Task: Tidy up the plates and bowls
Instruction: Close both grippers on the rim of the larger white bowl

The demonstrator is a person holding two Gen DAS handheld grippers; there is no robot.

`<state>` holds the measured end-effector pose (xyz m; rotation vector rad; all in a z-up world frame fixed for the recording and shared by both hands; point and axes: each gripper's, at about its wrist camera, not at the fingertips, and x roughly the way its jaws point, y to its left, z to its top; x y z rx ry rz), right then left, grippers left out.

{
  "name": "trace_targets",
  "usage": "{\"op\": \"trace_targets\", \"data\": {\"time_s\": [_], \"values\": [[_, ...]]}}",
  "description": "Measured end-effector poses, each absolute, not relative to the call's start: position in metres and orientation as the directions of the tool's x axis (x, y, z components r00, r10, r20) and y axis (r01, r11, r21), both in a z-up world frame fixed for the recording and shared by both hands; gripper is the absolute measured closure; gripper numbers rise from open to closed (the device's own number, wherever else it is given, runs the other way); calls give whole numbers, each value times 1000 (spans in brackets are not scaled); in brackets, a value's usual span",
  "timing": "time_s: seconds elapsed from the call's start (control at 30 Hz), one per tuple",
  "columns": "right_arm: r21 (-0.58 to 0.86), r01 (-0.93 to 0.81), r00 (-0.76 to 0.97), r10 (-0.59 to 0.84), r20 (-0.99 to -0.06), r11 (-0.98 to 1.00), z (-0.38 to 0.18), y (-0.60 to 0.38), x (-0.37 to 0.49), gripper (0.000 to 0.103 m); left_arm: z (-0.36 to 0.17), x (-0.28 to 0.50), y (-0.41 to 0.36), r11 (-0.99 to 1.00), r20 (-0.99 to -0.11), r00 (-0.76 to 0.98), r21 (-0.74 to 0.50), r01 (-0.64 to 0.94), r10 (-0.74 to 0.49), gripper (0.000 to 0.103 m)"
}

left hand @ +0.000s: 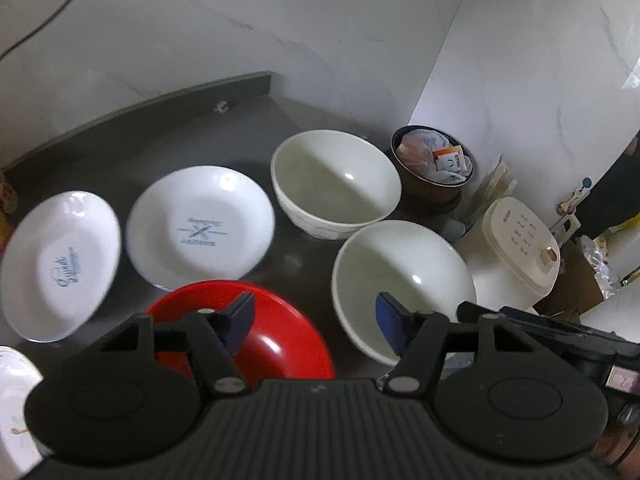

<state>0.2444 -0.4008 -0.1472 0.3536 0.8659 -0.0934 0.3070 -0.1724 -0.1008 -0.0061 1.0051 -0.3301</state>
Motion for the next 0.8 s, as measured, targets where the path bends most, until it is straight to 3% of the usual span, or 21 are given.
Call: {"op": "trace_targets", "data": {"time_s": [0.2, 0.37, 0.67, 0.8], "values": [[296, 214, 625, 103, -774, 931, -160, -418, 259, 50, -118, 328, -197, 949, -843, 463, -156, 276, -273, 49], [319, 220, 591, 134, -796, 922, -174, -428, 269, 64, -140, 342, -207, 952, -878, 400, -169, 254, -262, 63], [313, 202, 554, 155, -818, 928, -184, -430, 284, 67, -173, 364, -221, 966, -918, 329, -160, 205, -222, 75], [318, 189, 537, 174, -826, 929, -187, -429, 289, 71, -177, 368, -228, 965, -917, 337, -143, 218, -212, 76]]}}
